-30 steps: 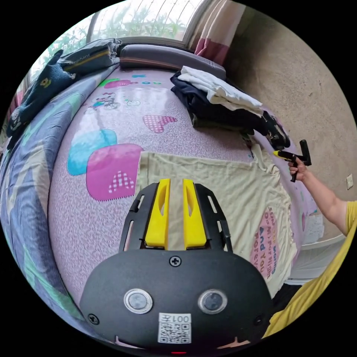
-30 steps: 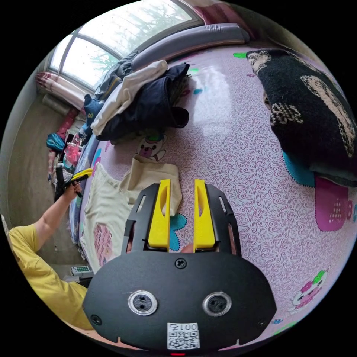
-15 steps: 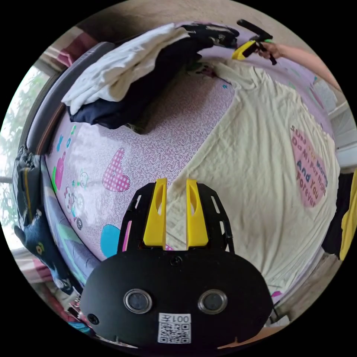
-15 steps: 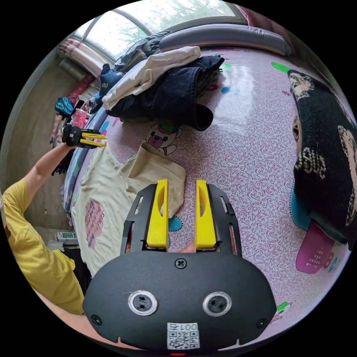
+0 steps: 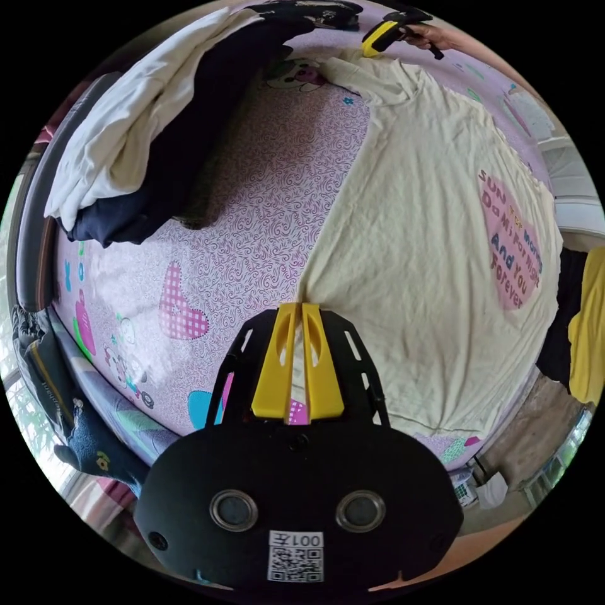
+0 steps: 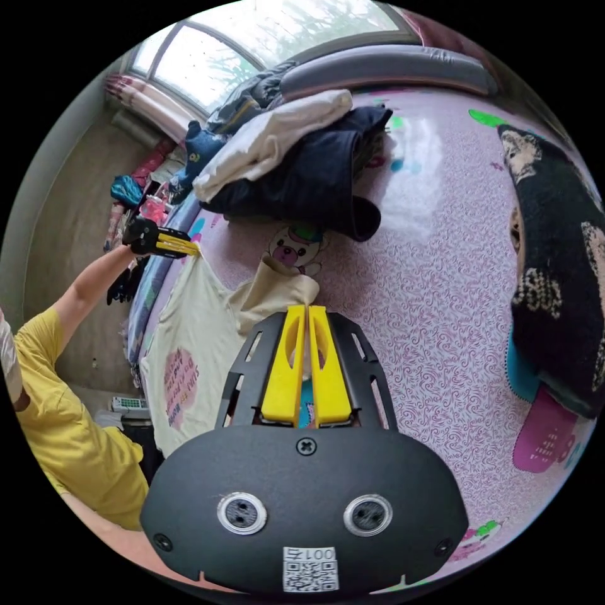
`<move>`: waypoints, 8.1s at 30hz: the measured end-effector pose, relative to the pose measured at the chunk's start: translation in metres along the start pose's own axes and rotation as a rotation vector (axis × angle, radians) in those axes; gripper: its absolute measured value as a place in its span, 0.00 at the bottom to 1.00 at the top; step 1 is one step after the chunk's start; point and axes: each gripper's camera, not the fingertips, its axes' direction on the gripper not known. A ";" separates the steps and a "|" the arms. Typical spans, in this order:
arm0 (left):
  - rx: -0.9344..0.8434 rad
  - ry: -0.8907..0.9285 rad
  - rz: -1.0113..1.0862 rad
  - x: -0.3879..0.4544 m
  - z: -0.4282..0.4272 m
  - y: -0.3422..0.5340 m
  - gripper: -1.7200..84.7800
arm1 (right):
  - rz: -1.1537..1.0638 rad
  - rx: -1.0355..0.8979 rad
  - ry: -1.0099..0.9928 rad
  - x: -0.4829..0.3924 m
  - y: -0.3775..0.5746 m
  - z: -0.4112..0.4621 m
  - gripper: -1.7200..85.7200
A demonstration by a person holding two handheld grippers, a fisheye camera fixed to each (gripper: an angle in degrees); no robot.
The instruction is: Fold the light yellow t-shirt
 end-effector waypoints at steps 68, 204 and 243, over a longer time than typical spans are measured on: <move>0.184 -0.463 -0.482 0.200 0.018 0.144 0.00 | 0.154 0.287 0.066 -0.161 0.215 -0.006 0.04; -0.206 -0.313 0.405 0.386 0.096 0.205 0.00 | -0.381 -0.315 0.690 -0.576 0.440 0.206 0.02; -0.345 0.174 0.220 0.112 0.096 0.052 0.01 | 0.064 -0.407 -0.107 -0.256 0.151 0.154 0.10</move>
